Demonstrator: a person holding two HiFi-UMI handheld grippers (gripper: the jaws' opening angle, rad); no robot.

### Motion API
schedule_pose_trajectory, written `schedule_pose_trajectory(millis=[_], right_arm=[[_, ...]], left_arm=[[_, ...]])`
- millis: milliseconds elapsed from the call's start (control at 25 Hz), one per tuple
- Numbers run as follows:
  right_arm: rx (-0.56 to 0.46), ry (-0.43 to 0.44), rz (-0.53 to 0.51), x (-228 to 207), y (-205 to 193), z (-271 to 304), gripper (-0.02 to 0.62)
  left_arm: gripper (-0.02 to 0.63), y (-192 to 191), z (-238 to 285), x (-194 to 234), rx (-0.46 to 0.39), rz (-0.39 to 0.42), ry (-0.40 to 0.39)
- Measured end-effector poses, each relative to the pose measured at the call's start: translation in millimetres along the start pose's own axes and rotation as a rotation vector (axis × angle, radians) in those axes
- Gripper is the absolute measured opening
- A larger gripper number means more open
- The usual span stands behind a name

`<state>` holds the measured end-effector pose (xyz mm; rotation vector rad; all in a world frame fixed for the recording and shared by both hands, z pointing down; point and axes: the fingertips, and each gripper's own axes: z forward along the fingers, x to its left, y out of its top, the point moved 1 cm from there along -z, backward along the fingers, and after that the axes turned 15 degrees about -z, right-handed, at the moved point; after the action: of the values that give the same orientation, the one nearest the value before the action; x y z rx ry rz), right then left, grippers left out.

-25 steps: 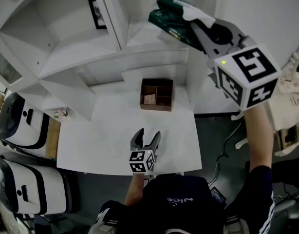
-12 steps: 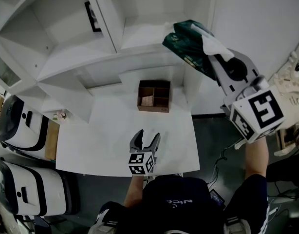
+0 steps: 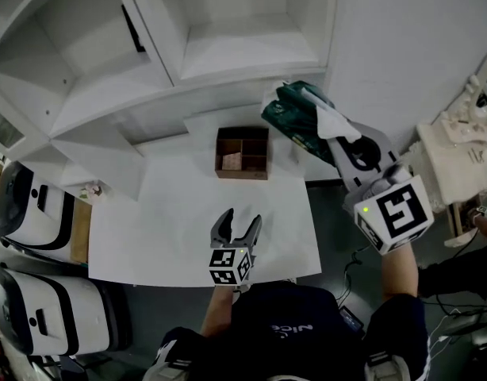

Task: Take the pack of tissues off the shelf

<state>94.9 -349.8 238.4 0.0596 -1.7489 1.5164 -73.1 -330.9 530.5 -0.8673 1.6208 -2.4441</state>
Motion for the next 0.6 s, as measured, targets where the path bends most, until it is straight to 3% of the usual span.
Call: schedule_pose_trajectory(millis=[160, 600], right_arm=[[0.04, 0.023, 0.021, 20, -28, 4, 0.014], [0.153, -0.033, 0.16, 67, -110, 8, 0.015]], left_arm=[[0.319, 1, 3, -3, -0.001, 0.01, -0.005], [0.319, 5, 3, -6, -0.014, 0.01, -0.02]])
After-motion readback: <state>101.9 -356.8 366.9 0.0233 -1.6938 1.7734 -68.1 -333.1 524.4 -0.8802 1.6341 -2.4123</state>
